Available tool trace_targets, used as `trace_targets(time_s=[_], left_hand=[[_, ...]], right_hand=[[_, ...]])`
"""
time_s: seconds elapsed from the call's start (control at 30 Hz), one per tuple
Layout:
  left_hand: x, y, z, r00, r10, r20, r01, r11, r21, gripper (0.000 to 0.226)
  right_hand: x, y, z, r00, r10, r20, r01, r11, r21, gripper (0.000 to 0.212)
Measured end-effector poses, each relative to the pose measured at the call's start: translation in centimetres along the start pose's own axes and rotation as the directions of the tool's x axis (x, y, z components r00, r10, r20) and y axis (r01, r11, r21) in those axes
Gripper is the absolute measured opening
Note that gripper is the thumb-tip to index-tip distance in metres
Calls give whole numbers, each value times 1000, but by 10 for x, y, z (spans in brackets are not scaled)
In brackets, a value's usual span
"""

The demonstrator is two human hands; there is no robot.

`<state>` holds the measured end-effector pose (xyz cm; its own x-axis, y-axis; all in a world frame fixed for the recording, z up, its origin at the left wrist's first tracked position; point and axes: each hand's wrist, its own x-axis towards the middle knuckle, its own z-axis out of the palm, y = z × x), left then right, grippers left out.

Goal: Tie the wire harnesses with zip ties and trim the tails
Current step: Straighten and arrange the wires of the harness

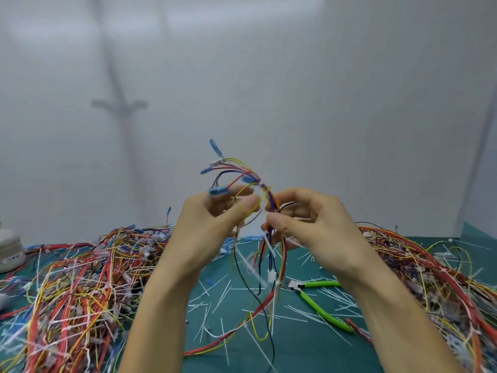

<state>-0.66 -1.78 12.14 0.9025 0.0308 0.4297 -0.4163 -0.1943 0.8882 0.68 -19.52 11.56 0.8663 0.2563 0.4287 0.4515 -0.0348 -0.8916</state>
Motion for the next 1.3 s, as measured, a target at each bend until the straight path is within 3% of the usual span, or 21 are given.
trace_targets(time_s=[0.07,0.13,0.23,0.37,0.5,0.57,0.67,0.77,0.93,1.1,1.3], left_hand=[[-3,-1,-12,984,-83,155,66,991,113,48],[-3,-3,-17,968,-114,224,89,989,119,40],[-2,-4,-17,988,-78,132,81,997,-11,24],[0,-5,-16,992,-63,109,61,998,21,8],[2,-8,-16,994,-60,94,62,998,-17,15],[0,-9,-16,979,-46,198,45,999,9,17],[-2,-11,-14,893,-86,442,17,988,157,21],[-2,-12,1,819,-188,542,73,972,225,26],[-1,-13,22,871,-140,472,42,976,212,12],[6,-18,12,971,-80,225,65,995,72,16],[11,-24,13,995,-82,-64,63,967,-249,15]], right_hand=[[1,0,-3,997,-26,-78,30,998,59,12],[3,-2,-7,989,-40,-139,55,993,104,12],[3,-3,-13,983,-35,-179,67,981,179,12],[2,-2,-20,973,-21,-228,58,986,158,12],[3,-1,-22,967,-17,-256,51,991,127,12],[3,0,-21,961,-40,-275,73,991,111,12],[4,1,-21,937,-80,-340,123,987,107,12],[6,2,-19,911,-105,-399,163,980,114,13],[9,8,-12,902,-76,-425,150,978,144,16],[10,11,-12,941,26,-338,76,956,283,34],[9,11,-11,927,37,-373,2,995,102,50]])
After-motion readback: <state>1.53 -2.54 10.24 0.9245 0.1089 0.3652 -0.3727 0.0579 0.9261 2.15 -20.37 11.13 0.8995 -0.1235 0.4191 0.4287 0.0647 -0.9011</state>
